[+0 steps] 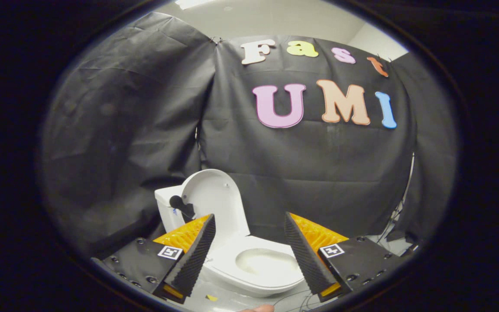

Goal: Open the toilet lid.

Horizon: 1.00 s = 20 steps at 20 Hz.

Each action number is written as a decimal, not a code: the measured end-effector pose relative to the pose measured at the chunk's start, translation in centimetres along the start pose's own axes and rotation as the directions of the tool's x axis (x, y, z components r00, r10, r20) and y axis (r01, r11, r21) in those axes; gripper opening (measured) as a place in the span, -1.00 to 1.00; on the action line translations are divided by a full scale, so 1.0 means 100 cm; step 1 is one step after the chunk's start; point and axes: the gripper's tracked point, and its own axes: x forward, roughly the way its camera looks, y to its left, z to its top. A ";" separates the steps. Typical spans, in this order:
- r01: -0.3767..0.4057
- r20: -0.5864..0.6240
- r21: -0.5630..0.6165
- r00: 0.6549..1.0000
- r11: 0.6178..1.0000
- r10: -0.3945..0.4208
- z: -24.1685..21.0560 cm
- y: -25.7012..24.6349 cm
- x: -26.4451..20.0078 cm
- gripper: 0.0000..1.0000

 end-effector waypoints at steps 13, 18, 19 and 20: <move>-0.007 -0.018 -0.007 1.000 1.000 0.007 -0.001 -0.068 -0.020 0.99; 0.026 0.000 -0.013 1.000 1.000 -0.026 -0.007 -0.093 -0.032 1.00; 0.033 0.005 -0.006 0.999 0.999 -0.033 -0.010 -0.095 -0.034 1.00; 0.033 0.018 0.000 0.999 0.999 -0.033 -0.011 -0.096 -0.037 1.00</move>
